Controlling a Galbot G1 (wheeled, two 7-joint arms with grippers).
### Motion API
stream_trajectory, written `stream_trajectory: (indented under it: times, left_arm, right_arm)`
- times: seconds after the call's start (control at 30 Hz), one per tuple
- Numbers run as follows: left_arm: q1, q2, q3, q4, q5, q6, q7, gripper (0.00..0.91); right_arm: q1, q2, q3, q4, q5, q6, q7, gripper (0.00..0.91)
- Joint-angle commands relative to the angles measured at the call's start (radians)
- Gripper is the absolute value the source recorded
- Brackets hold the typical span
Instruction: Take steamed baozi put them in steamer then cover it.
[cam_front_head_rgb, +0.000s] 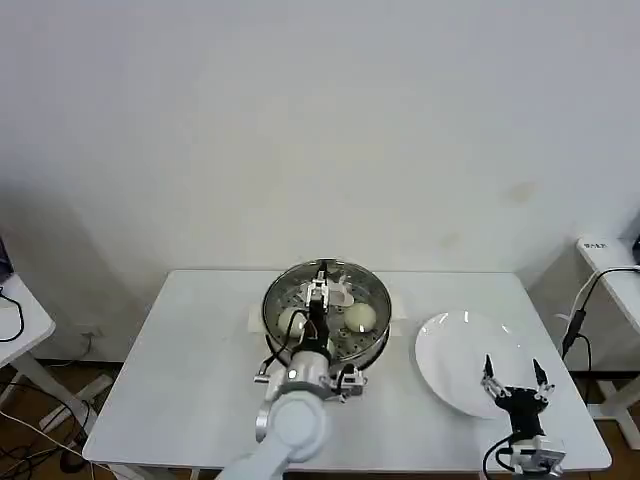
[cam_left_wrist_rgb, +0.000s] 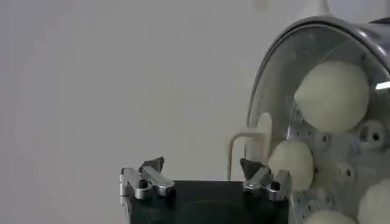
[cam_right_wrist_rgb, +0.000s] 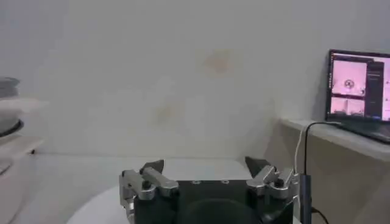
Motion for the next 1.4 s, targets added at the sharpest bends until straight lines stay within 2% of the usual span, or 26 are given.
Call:
stream_trajectory:
  times: [0.03,0.27,0.4,0.47,0.5,0.63,0.8,0.83,0.93,1.03,1.13,1.27,1.4]
  left_arm:
    - [0.069,0.023,-0.01,-0.076,0.0,-0.005,-0.009,0.907]
    - [0.158,0.077,-0.033,-0.14,-0.007,-0.018,-0.022,0.907]
    - [0.206,0.106,-0.078,-0.22,-0.057,-0.021,-0.042,0.907]
    - [0.228,0.13,-0.121,-0.288,-0.134,-0.03,-0.064,0.907]
    - [0.24,0.141,-0.149,-0.321,-0.172,-0.036,-0.074,0.907]
    - [0.279,0.179,-0.275,-0.432,-0.405,-0.064,-0.122,0.907]
    - [0.324,0.173,-0.391,-0.484,-0.663,-0.067,-0.211,0.907]
    - [0.34,0.166,-0.432,-0.488,-0.78,-0.078,-0.228,0.907]
    - [0.383,0.163,-0.554,-0.468,-1.022,-0.125,-0.245,0.907]
    - [0.453,0.15,-0.684,-0.406,-1.227,-0.234,-0.25,0.907]
    - [0.545,0.136,-0.77,-0.331,-1.431,-0.286,-0.209,0.907]
    - [0.629,0.113,-0.769,-0.257,-1.457,-0.367,-0.224,0.907]
    - [0.676,0.096,-0.744,-0.216,-1.45,-0.404,-0.262,0.907]
  right_arm:
    - [-0.003,-0.003,-0.003,0.005,-0.004,-0.005,-0.002,0.907]
    - [-0.019,-0.02,-0.015,0.021,-0.002,-0.016,-0.012,0.907]
    - [-0.036,-0.037,-0.023,0.025,0.025,0.014,-0.036,0.907]
    - [-0.048,-0.046,-0.029,0.035,0.048,0.033,-0.06,0.907]
    - [-0.059,-0.056,-0.036,0.047,0.092,0.032,-0.074,0.907]
    - [-0.073,-0.079,-0.062,0.112,0.193,-0.015,-0.09,0.907]
    - [-0.073,-0.107,-0.092,0.141,0.21,-0.063,-0.089,0.907]
    - [-0.073,-0.125,-0.111,0.141,0.206,-0.072,-0.085,0.907]
    - [-0.084,-0.162,-0.139,0.132,0.206,-0.067,-0.078,0.907]
    - [-0.097,-0.186,-0.148,0.127,0.206,-0.079,-0.072,0.907]
    - [-0.116,-0.203,-0.146,0.132,0.223,-0.141,-0.058,0.907]
    - [-0.133,-0.202,-0.14,0.15,0.229,-0.163,-0.091,0.907]
    - [-0.127,-0.198,-0.146,0.139,0.24,-0.162,-0.095,0.907]
